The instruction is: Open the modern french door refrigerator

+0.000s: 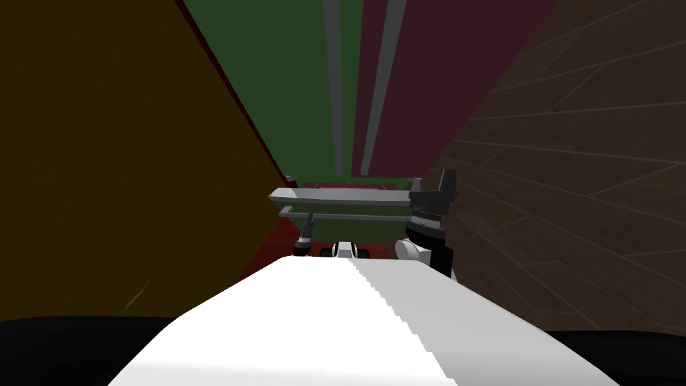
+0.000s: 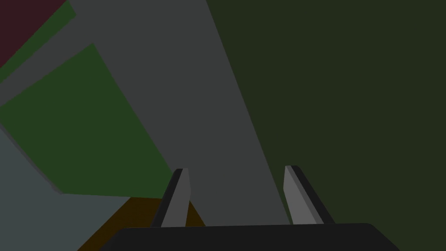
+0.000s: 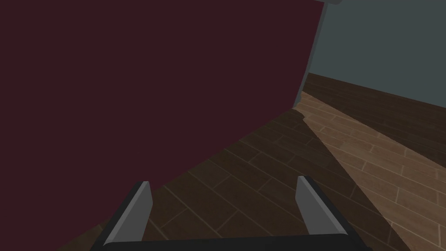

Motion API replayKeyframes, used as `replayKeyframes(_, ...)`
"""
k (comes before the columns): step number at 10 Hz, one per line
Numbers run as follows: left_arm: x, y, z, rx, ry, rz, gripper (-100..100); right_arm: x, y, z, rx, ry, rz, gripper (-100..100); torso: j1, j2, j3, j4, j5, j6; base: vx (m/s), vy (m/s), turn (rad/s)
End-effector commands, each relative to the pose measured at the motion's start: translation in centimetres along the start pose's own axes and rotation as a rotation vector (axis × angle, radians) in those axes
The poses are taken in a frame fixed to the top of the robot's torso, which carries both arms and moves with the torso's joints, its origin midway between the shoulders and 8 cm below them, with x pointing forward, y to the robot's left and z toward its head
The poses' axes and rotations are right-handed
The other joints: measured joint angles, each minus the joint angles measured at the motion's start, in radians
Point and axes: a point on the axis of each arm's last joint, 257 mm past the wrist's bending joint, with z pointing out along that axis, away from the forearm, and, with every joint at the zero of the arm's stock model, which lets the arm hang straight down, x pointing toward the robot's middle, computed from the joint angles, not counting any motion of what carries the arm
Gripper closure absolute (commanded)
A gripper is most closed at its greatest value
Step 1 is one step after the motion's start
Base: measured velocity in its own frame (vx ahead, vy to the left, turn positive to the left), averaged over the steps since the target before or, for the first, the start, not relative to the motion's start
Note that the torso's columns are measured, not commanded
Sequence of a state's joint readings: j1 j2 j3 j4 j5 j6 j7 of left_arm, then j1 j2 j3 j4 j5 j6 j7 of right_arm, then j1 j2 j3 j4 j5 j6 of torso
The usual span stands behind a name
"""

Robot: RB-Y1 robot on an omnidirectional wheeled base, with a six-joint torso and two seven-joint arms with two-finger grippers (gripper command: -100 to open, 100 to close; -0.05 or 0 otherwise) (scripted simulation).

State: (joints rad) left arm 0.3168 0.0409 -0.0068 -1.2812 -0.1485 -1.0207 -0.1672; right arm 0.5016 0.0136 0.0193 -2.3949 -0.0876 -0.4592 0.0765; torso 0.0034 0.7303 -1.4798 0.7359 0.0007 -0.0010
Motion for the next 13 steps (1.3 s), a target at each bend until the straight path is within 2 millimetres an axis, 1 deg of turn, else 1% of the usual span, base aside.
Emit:
replayKeyframes(1,0.0,-0.1,-0.5,-0.004,0.005,0.001,100,0.0,0.0,0.0,0.000,0.000,0.000,0,-0.001,0.004,0.002,-0.001,0.000,-0.001,-0.179,-0.004,0.025)
replayKeyframes(3,0.0,-0.1,-0.8,-0.007,0.010,0.001,100,0.0,0.0,0.0,0.000,0.000,0.000,0,-0.001,0.006,0.004,-0.001,0.001,0.000,-0.181,-0.003,0.023)
replayKeyframes(4,0.0,-0.5,-0.5,0.007,0.006,-0.002,100,0.0,0.0,0.0,0.000,0.000,0.000,0,-0.001,0.006,0.003,-0.001,0.001,0.000,-0.095,-0.004,0.006)
replayKeyframes(6,0.1,-0.5,-1.2,0.000,0.014,-0.003,100,0.0,0.0,0.0,0.000,0.000,0.000,0,-0.003,0.004,0.002,0.000,0.000,0.001,-0.157,-0.005,0.030)
replayKeyframes(8,0.1,-0.6,-1.7,-0.002,0.019,-0.003,100,0.0,0.0,0.0,0.000,0.000,0.000,0,-0.002,0.009,0.005,-0.001,0.001,0.001,-0.215,0.016,0.023)
replayKeyframes(9,-0.1,-1.0,-0.4,0.013,0.016,-0.007,-100,0.0,0.0,0.0,0.000,0.000,0.000,0,0.000,0.007,0.005,-0.001,0.001,0.000,-0.118,0.003,0.007)
replayKeyframes(11,-0.5,-1.3,1.3,0.013,0.018,-0.007,-100,0.0,0.0,0.0,0.000,0.000,0.000,0,-0.005,-0.001,-0.002,0.002,-0.002,0.002,-0.038,-0.017,0.009)
replayKeyframes(13,-1.0,-1.6,2.9,0.014,0.020,-0.006,-100,0.0,0.0,0.0,0.000,0.000,0.000,0,-0.005,0.005,0.002,0.002,-0.001,0.002,-0.038,-0.017,0.003)
